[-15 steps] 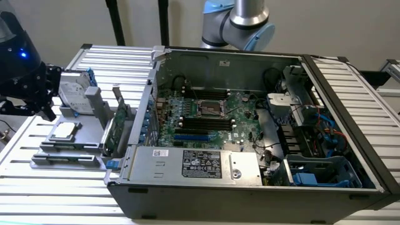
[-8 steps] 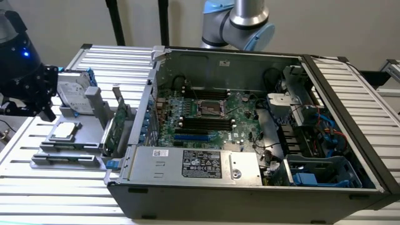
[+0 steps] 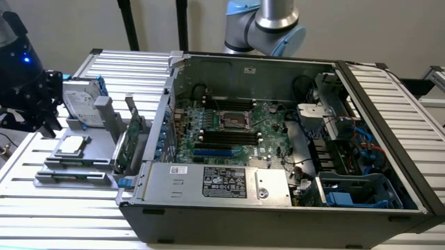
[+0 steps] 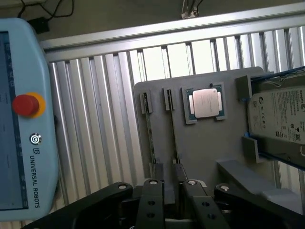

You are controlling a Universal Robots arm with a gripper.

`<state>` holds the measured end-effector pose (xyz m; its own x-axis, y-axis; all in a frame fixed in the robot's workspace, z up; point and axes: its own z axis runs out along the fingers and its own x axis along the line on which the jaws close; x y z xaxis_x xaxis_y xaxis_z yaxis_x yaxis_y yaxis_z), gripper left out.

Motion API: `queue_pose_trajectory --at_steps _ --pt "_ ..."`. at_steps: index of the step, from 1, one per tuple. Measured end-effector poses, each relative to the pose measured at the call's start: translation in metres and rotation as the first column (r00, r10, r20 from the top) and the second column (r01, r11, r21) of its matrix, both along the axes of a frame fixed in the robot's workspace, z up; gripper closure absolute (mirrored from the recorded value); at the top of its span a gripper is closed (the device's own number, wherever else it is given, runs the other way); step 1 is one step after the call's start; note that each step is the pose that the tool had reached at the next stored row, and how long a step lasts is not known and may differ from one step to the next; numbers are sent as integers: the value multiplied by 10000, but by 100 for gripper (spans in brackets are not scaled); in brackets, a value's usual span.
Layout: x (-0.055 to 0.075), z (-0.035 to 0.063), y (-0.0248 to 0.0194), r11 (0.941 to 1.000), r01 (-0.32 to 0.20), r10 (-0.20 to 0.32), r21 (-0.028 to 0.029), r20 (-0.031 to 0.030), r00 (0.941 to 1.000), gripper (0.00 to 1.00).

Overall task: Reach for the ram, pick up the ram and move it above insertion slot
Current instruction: 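Pick up the ram and move it above insertion slot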

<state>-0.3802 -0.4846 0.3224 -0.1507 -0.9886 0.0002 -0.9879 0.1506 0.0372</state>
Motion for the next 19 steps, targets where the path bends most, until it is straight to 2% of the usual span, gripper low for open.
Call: queue_pose_trajectory --at_steps 1,2,19 --pt "-1 -4 -1 10000 0 0 -1 0 10000 76" --pt "-2 -13 -1 10000 0 0 -1 0 10000 69" --pt "-28 -311 -34 10000 -43 43 -1 31 10000 69"
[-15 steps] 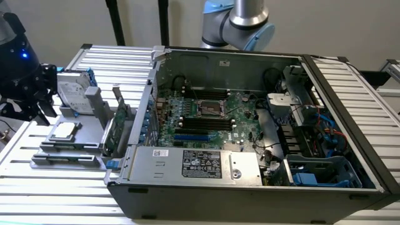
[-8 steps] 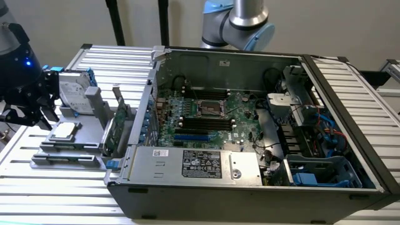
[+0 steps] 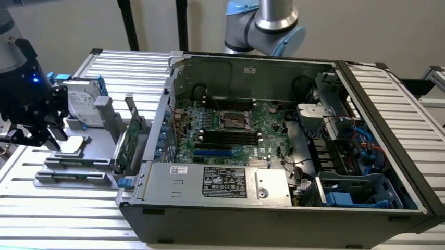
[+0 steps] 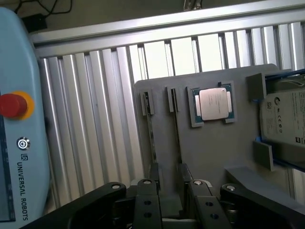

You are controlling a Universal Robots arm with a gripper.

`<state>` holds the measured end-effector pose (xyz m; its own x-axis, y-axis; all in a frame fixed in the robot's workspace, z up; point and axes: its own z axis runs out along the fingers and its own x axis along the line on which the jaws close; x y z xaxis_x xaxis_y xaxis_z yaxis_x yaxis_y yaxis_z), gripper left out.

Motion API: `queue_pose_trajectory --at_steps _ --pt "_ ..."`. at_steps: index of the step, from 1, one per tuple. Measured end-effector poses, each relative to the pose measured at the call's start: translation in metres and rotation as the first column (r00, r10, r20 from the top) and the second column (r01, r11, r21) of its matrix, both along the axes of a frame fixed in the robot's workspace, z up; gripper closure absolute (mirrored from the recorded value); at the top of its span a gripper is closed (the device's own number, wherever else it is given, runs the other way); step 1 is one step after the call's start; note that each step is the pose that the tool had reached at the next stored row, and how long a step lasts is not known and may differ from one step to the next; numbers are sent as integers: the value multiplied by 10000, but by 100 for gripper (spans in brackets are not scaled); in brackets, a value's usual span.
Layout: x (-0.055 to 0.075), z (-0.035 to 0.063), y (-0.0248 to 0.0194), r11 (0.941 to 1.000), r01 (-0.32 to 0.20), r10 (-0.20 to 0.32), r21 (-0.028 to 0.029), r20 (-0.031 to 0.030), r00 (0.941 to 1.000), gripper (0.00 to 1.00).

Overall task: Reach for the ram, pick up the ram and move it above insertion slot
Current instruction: 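Pick up the ram and move it above insertion slot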

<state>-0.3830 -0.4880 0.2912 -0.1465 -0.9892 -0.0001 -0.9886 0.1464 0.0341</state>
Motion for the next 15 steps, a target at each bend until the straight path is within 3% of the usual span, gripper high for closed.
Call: queue_pose_trajectory --at_steps 15 --pt "-21 -254 -27 10000 -55 55 0 15 10000 69"
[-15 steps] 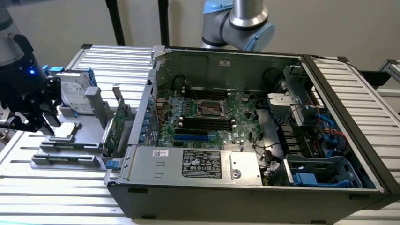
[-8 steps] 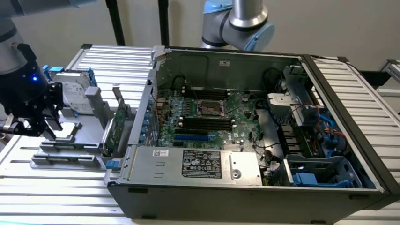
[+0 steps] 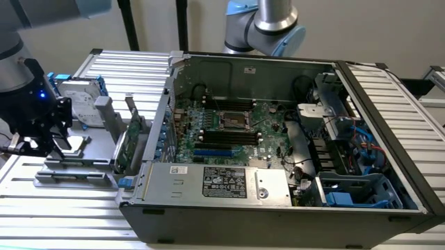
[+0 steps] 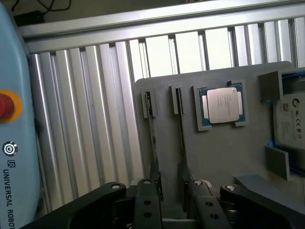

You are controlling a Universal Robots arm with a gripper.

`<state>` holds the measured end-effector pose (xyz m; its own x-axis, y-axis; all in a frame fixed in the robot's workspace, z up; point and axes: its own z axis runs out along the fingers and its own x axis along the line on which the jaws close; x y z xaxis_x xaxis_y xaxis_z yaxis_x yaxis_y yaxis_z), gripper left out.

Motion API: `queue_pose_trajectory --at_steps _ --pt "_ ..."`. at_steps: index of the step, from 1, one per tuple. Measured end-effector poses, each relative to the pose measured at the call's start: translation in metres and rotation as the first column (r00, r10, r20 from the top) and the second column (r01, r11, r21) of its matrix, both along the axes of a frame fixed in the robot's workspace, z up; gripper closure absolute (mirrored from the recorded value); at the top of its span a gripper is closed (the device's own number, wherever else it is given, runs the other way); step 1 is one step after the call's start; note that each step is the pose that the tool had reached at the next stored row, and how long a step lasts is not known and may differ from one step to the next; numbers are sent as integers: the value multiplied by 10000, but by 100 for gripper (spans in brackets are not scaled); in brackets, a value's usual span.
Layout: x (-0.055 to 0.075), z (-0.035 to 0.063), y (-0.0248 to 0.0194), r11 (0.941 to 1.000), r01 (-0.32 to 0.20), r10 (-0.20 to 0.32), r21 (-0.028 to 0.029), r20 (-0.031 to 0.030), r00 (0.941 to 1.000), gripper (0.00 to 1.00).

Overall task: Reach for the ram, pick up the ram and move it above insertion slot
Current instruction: 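Pick up the ram and move it above insertion slot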

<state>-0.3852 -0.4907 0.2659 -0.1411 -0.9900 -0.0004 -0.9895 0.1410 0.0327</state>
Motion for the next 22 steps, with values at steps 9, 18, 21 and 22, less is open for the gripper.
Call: queue_pose_trajectory --at_steps 9,18,21,22 --pt "-5 -120 -20 10000 -55 55 -1 -1 10000 69" --pt "-6 -217 -68 9999 -136 136 -1 0 9999 69" --pt "-5 -251 -89 9999 -168 168 0 1 9999 69" --pt "-5 -261 -95 9998 -180 180 1 1 9998 69"
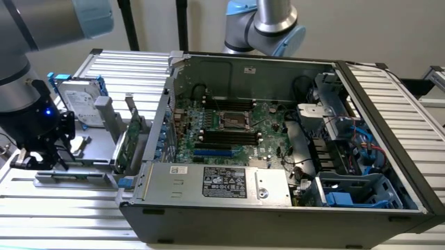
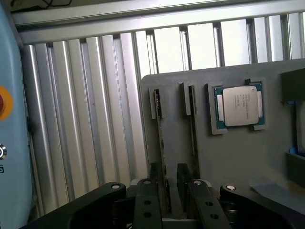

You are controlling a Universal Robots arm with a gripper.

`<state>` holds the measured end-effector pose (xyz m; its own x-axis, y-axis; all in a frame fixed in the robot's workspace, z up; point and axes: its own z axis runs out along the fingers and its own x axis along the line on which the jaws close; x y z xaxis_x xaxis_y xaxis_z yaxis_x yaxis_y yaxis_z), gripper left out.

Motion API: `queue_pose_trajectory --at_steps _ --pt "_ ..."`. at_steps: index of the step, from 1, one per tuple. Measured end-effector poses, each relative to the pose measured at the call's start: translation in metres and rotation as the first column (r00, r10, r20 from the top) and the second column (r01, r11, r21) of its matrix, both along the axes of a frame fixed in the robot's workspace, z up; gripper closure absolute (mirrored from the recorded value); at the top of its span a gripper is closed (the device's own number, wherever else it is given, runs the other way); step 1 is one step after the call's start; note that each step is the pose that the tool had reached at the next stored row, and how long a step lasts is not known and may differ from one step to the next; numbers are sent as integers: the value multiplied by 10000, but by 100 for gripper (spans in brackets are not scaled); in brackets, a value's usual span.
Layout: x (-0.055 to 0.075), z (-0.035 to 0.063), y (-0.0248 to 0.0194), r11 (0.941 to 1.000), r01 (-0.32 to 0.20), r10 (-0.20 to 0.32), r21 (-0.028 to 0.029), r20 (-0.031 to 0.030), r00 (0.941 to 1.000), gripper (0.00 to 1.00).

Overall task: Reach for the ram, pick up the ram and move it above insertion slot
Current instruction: 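Pick up the ram and move it above insertion slot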

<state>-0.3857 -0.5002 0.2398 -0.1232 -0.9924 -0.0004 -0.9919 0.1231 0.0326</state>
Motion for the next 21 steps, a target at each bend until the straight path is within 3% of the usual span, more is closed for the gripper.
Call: queue_pose_trajectory --at_steps 9,21 --pt "-1 -95 -45 9999 -135 135 -1 -2 9999 69" --pt "0 -218 -48 9991 -434 434 -3 48 9990 69"
